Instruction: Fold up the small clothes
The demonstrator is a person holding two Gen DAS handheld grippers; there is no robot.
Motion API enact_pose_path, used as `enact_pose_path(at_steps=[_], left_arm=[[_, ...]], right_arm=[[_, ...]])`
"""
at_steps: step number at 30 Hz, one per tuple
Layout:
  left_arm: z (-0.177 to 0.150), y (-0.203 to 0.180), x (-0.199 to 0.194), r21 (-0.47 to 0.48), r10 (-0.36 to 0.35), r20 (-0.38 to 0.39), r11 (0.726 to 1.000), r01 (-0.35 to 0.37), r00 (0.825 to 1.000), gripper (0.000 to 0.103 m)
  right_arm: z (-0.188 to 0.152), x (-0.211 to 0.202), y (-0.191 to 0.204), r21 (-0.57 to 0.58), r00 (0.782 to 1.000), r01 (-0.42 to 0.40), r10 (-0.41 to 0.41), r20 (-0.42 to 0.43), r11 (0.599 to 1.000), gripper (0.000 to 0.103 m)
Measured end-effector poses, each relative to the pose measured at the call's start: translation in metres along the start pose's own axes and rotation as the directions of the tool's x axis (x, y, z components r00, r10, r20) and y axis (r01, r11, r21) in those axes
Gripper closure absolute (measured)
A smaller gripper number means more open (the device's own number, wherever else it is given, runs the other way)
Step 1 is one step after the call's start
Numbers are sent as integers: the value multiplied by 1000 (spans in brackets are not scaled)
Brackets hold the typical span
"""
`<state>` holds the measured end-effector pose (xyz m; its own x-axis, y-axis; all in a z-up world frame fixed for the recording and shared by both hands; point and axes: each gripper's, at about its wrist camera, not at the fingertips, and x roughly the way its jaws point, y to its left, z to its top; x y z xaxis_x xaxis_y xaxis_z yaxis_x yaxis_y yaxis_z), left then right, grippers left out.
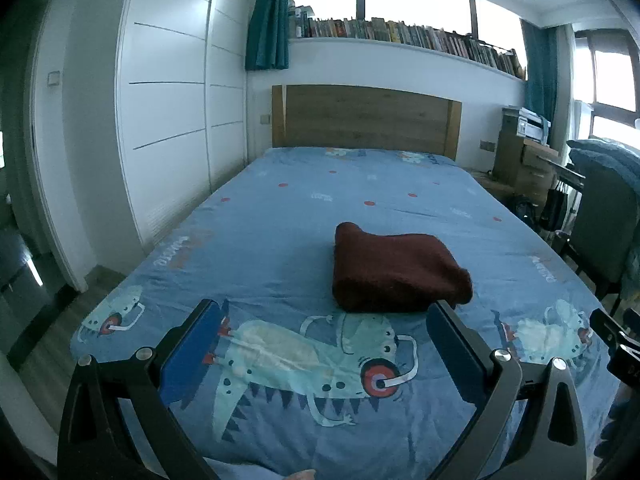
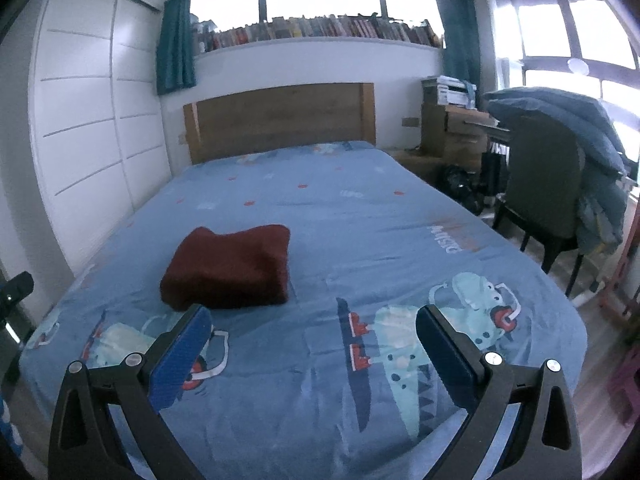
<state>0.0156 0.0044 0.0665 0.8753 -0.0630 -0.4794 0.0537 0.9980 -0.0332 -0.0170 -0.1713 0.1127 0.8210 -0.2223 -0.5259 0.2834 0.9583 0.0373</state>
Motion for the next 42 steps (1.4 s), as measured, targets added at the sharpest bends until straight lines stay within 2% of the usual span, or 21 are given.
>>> enact_pose_path(at_steps=[42], left_arm=[[-2,-11,6,28,-16,-17,999,16,1000,2]], right_arm=[[-11,0,-4,10,1000,30,-30,-6,999,0]])
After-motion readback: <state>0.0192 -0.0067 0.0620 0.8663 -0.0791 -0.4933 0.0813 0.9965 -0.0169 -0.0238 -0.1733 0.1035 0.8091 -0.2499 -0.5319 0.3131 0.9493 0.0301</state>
